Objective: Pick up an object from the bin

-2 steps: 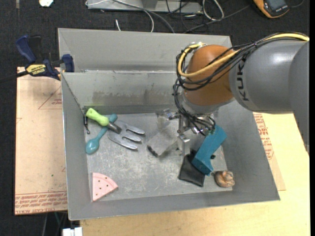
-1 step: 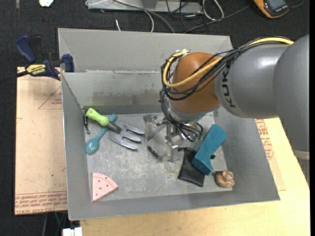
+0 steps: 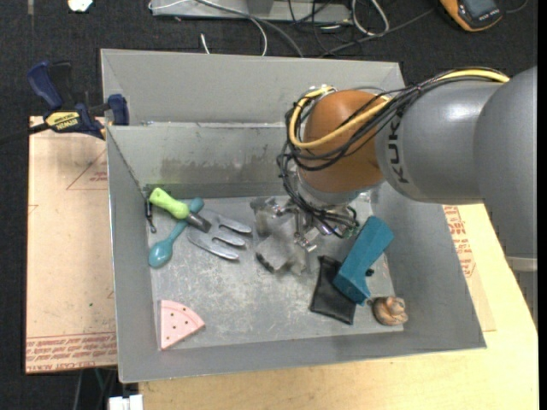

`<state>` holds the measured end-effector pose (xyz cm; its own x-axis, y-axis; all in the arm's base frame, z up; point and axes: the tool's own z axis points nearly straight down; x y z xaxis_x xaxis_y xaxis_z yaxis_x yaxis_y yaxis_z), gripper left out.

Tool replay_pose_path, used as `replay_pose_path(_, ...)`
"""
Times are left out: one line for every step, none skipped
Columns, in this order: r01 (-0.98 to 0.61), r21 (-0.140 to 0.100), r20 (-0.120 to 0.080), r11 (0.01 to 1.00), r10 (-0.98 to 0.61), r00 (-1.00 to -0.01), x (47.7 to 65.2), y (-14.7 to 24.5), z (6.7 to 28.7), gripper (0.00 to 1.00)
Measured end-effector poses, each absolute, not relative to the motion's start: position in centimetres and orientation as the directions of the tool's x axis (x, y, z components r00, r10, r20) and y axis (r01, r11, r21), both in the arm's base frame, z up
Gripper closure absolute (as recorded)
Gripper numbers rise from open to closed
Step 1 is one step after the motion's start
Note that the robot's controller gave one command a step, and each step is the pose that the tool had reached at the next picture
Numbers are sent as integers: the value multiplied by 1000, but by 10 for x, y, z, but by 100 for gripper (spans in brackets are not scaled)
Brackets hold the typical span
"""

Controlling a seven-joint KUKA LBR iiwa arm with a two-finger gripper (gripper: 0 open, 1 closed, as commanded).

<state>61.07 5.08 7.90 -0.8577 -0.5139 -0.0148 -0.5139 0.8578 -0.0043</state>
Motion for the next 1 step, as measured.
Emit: replay_pose_path(-557, 1, -15, 831, -557, -830, 606, 29, 71, 100)
